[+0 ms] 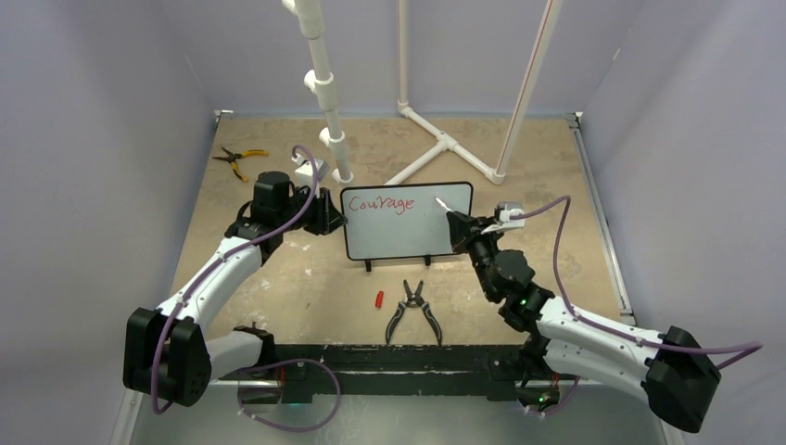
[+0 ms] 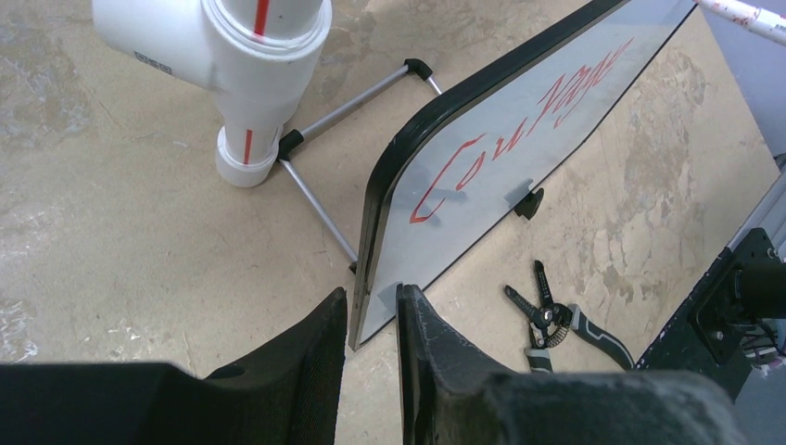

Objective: Write a sentence on the whiteboard

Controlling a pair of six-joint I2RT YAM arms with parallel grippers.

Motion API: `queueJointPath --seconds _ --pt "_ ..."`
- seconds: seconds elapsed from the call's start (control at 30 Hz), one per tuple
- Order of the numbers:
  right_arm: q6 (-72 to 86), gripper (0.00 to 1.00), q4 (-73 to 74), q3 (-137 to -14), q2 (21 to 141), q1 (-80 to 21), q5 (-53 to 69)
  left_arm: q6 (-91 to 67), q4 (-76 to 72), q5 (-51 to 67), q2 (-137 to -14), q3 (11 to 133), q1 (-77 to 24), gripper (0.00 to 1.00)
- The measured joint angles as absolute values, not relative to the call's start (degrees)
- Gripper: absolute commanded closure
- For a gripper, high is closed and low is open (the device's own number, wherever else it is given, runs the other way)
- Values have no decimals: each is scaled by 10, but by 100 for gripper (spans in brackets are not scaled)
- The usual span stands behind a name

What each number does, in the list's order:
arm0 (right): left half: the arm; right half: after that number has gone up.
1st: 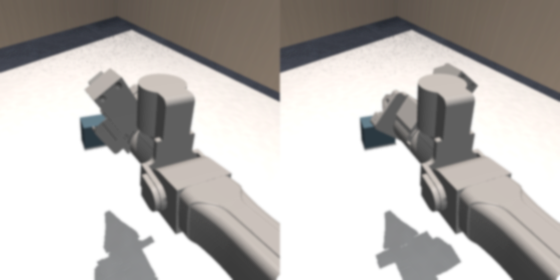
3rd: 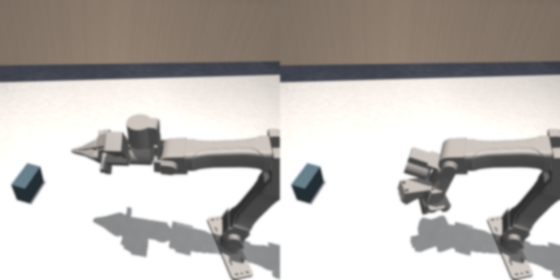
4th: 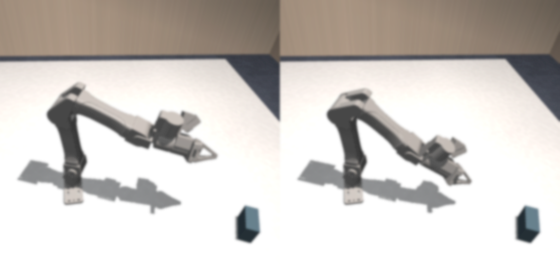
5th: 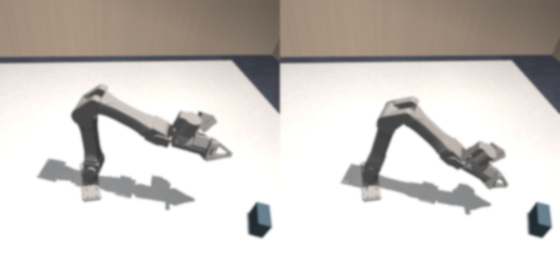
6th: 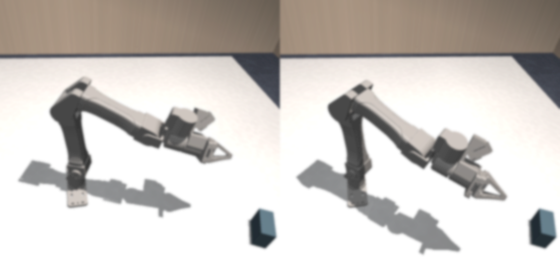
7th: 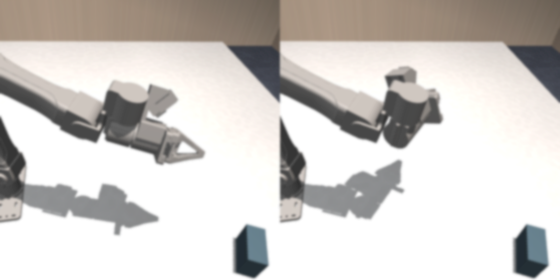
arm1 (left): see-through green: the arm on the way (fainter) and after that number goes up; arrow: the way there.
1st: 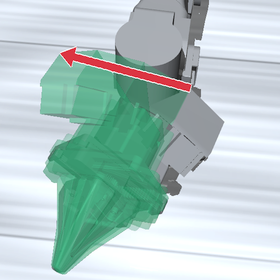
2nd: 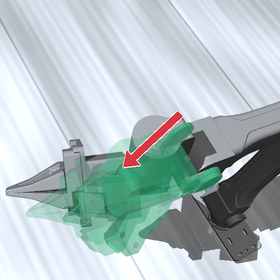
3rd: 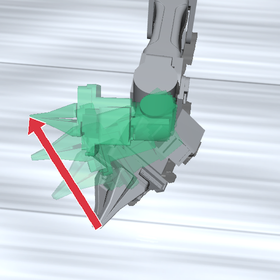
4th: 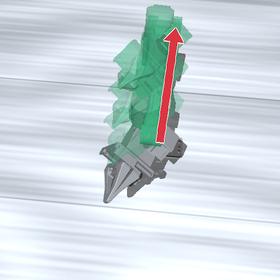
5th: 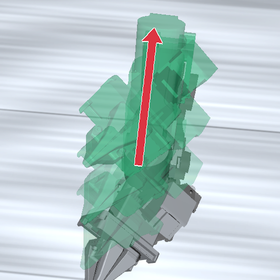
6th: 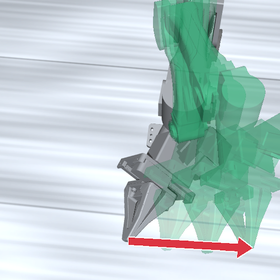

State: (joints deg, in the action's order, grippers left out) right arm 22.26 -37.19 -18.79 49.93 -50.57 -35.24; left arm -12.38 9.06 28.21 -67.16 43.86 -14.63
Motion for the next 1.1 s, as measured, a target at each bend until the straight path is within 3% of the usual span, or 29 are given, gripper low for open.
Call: queueJointPath --seconds 1.1 --pt "231 100 -389 -189 532 -487 -323 -124 91 281 -672 438 -146 74"
